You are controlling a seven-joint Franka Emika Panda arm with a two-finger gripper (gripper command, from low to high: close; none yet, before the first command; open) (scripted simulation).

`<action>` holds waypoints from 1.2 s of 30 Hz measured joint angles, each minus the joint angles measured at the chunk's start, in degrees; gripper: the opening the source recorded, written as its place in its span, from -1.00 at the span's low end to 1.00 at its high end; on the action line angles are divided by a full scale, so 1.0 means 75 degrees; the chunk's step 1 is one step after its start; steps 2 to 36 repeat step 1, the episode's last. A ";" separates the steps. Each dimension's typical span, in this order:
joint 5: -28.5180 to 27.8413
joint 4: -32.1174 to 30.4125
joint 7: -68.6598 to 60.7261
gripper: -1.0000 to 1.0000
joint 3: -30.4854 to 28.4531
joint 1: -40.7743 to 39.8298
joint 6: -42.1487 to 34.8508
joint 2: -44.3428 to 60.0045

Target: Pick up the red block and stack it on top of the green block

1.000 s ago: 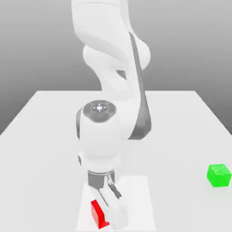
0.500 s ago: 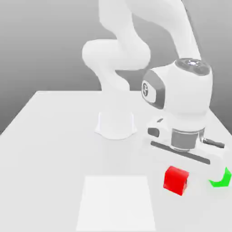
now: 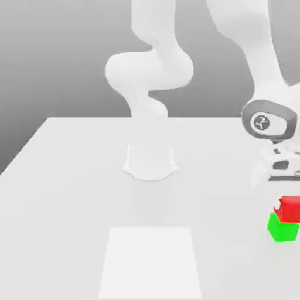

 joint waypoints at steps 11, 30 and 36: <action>0.0000 0.0000 0.0000 1.00 0.0000 0.0000 0.0000 0.0000; 0.0000 0.0000 0.0000 1.00 0.0000 0.0000 0.0000 0.0000; 0.0000 0.0000 0.0000 1.00 0.0000 0.0000 0.0000 0.0000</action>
